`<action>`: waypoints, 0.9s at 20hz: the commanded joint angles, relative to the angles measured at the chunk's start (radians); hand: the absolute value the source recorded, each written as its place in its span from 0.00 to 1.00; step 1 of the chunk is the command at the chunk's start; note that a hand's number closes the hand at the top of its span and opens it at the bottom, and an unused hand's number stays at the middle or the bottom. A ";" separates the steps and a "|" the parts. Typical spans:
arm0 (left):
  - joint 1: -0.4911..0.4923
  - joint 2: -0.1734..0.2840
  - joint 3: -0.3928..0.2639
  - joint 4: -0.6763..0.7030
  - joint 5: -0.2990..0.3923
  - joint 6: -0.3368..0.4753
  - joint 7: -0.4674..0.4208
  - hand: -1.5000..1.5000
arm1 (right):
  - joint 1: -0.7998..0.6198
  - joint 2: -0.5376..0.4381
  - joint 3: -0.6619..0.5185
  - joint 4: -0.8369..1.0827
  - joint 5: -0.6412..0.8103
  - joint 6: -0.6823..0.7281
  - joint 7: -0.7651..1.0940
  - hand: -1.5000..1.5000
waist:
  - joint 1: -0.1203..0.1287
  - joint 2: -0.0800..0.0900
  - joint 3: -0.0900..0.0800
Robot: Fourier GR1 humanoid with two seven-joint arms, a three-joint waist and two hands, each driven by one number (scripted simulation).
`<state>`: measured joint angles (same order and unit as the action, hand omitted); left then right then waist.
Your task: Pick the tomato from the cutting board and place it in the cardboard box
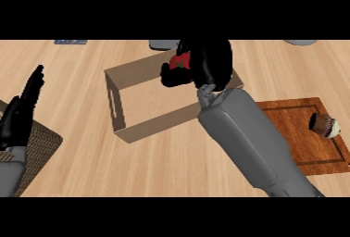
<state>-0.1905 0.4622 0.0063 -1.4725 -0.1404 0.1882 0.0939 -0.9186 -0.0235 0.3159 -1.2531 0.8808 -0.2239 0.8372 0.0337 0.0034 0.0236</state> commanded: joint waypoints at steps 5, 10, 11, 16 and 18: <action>0.078 -0.025 0.009 0.077 0.015 -0.019 0.008 0.50 | -0.128 0.023 -0.084 0.304 -0.039 -0.124 -0.082 1.00 | 0.043 0.019 -0.025; 0.028 -0.034 0.005 0.102 -0.009 -0.008 0.016 0.50 | -0.161 0.023 -0.146 0.493 -0.015 -0.204 -0.107 1.00 | 0.036 0.028 -0.025; 0.014 -0.030 0.013 0.108 -0.001 -0.016 0.022 0.50 | -0.163 0.023 -0.169 0.516 -0.071 -0.194 -0.113 1.00 | 0.043 0.031 -0.025; 0.019 -0.026 0.012 0.069 0.005 -0.035 0.030 0.50 | -0.211 0.023 -0.253 0.633 -0.163 -0.247 -0.175 0.00 | 0.068 0.034 -0.024; 0.019 -0.039 0.004 0.097 -0.022 -0.013 0.005 0.50 | -0.241 0.023 -0.246 0.665 -0.188 -0.261 -0.194 0.00 | 0.070 0.034 -0.025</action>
<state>-0.2503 0.4344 -0.0097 -1.4631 -0.1626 0.1607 0.0942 -1.1186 -0.0009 0.1039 -0.6689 0.7376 -0.4545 0.6878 0.0900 0.0264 0.0229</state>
